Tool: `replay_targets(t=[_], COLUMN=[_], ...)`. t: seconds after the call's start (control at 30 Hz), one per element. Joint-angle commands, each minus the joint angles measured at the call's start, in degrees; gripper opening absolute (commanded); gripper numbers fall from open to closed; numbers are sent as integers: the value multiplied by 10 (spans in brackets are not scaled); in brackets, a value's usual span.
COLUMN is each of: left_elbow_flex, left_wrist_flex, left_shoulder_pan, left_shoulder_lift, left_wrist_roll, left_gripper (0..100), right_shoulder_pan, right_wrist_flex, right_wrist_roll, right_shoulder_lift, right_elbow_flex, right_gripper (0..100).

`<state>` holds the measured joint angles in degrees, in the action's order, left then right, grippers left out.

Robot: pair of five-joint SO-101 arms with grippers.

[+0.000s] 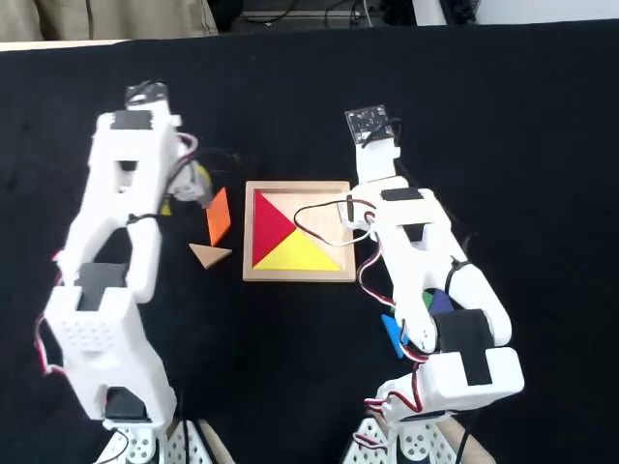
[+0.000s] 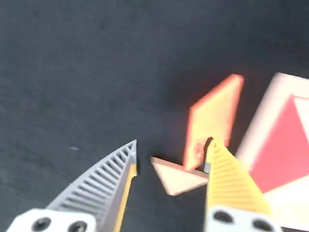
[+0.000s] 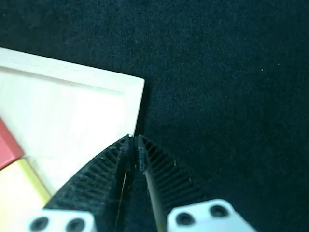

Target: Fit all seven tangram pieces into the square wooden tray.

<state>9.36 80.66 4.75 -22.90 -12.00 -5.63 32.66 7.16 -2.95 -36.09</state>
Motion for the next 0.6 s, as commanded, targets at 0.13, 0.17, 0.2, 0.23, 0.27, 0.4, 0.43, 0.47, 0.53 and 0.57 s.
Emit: replay_targets(t=[0.13,0.17,0.2,0.23,0.27,0.4,0.43,0.47,0.53,0.57], left_elbow_flex=[-17,-18,-16,-13,-12,-12,-12,-12,-12,-12], left_wrist_flex=[-89,-96,-98,-99,-103,-113,-114,-114,-113,-113], left_shoulder_pan=[-36,-40,-44,-48,-49,-50,-50,-50,-51,-52], left_shoulder_lift=[-40,-49,-58,-66,-72,-89,-91,-91,-90,-88], left_wrist_roll=[-57,-57,-57,-57,-57,-58,-58,-58,-58,-58], left_gripper=[235,235,235,235,235,235,235,235,235,235], right_shoulder_pan=[7,7,7,7,7,7,7,7,7,7], right_wrist_flex=[-8,-8,-8,-8,-8,-8,-8,-8,-8,-8], right_wrist_roll=[1,1,1,1,1,1,1,1,1,1], right_shoulder_lift=[26,26,26,26,26,26,26,26,26,26], right_elbow_flex=[4,4,4,4,4,4,4,4,4,3], right_gripper=[11,11,11,11,11,11,11,11,11,11])
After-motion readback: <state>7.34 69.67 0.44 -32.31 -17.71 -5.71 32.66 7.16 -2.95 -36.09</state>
